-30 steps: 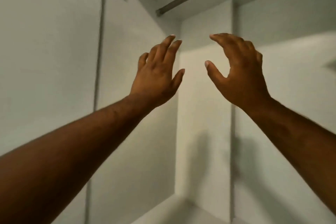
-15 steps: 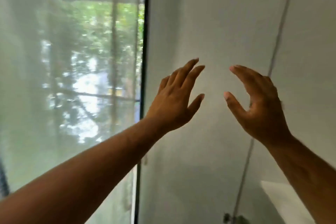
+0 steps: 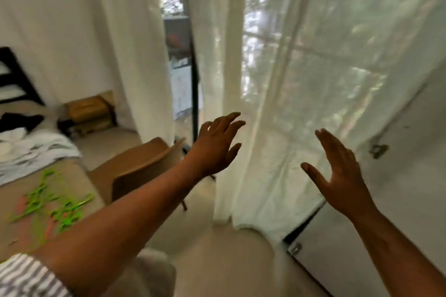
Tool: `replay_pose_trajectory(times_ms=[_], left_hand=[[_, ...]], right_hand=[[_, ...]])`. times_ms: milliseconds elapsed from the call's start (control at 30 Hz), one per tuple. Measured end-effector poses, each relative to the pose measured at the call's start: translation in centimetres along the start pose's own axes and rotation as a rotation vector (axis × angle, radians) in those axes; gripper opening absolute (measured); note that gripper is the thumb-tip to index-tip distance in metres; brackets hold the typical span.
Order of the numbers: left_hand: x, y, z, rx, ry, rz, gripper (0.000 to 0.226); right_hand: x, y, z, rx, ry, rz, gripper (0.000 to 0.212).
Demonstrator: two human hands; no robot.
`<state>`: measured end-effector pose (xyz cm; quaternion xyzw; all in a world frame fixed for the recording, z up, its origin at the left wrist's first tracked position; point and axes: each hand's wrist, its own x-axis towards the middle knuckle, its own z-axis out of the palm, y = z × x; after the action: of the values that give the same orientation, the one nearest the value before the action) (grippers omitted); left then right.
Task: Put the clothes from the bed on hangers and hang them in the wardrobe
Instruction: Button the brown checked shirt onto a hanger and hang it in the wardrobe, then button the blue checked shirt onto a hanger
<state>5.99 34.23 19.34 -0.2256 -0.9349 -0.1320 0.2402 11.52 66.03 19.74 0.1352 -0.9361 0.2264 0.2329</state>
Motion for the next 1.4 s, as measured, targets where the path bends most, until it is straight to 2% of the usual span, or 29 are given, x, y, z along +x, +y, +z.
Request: replay_pose_trajectory(times_ms=[167, 300, 500, 700, 967, 1133, 1200, 1300, 1400], left_hand=[[-11.0, -9.3, -0.5, 0.081, -0.104, -0.255, 0.044], [-18.6, -13.0, -1.5, 0.061, -0.082, -0.506, 0.035], [-29.0, -15.3, -3.6, 0.148, -0.077, -0.809, 0.030], [-36.2, -14.9, -7.4, 0.244, -0.045, -1.058, 0.042], [-42.2, -15.1, -11.4, 0.327, -0.003, -1.266, 0.038], [-46.7, -17.5, -13.2, 0.320, 0.031, -1.330, 0.049], [-48.9, -19.3, -13.8, 0.312, 0.036, -1.349, 0.049], [-52.7, -23.3, -15.0, 0.332, 0.045, -1.343, 0.038], [-57.7, -28.8, -17.0, 0.303, 0.030, -1.331, 0.030]], right_hand=[[0.3, -4.9, 11.2, 0.193, -0.147, -0.106, 0.065], [1.4, -10.1, 18.3, 0.267, -0.225, -0.215, 0.058], [3.1, -17.4, 26.9, 0.410, -0.431, -0.377, 0.046], [4.3, -25.5, 33.3, 0.540, -0.635, -0.496, 0.037], [2.2, -35.4, 37.1, 0.618, -0.823, -0.628, 0.037], [0.9, -41.4, 39.8, 0.599, -0.885, -0.664, 0.038], [0.2, -44.1, 41.6, 0.573, -0.886, -0.695, 0.038], [-0.9, -48.8, 44.6, 0.528, -0.883, -0.712, 0.038], [-2.5, -54.5, 48.2, 0.474, -0.872, -0.672, 0.038]])
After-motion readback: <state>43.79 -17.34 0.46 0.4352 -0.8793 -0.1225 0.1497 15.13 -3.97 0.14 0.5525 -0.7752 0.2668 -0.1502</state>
